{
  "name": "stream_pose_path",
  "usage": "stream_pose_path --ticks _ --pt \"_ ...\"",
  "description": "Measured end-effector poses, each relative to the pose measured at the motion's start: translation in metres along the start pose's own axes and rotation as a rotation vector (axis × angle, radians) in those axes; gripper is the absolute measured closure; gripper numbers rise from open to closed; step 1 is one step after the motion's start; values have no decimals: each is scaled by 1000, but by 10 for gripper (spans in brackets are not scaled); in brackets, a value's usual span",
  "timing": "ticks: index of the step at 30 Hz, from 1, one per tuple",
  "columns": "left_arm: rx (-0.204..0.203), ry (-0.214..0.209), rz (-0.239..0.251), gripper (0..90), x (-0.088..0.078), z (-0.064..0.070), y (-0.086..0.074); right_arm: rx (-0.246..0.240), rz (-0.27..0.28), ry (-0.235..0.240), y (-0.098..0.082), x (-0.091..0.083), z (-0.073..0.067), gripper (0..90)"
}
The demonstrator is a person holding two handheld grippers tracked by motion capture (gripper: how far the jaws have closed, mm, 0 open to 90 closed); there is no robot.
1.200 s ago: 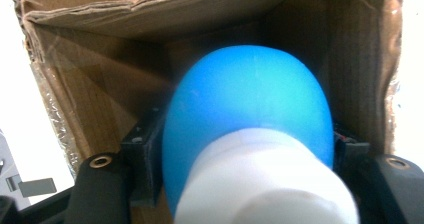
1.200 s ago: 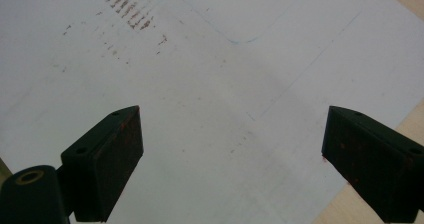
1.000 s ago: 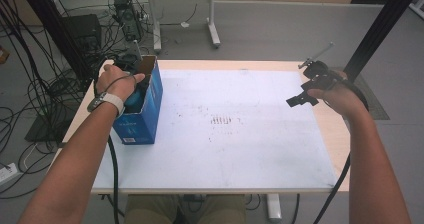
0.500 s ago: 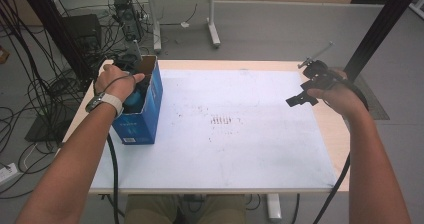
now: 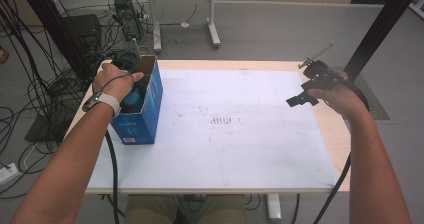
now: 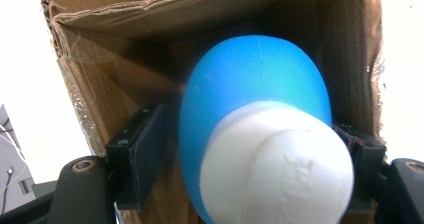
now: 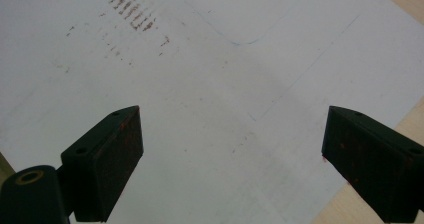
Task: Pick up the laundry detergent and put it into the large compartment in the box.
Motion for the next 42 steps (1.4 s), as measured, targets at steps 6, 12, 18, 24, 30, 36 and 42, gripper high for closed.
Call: stream_pose_path --ticks 6,12,18,24,30,36,42 --pt "11 -19 4 264 -3 -3 -1 -2 0 1 0 0 -1 95" --pt "14 -32 18 195 -11 -7 -4 -6 -3 3 2 1 -2 95" --pt "14 -46 26 132 -19 -11 -8 -9 -3 4 4 0 -5 95" --pt "39 -64 51 123 -34 -14 -12 -12 -3 1 6 -1 -8 95" --pt "61 -80 83 121 -52 -15 -16 -11 -3 -5 6 -4 -11 95" --pt "96 -107 85 118 -71 -18 -15 -10 1 -13 3 -9 -14 95" --pt "144 -116 116 118 -96 -17 -16 -4 3 -17 0 -11 -16 95"
Point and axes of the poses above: each handheld gripper's, and its own axes: x roughly forward along the jaws, y roughly out of its top, z roughly to its right, the point moved 2 cm from there along x, roughly forward along the jaws, and after that the axes turned 10 degrees about y, right-handed, at the moved point
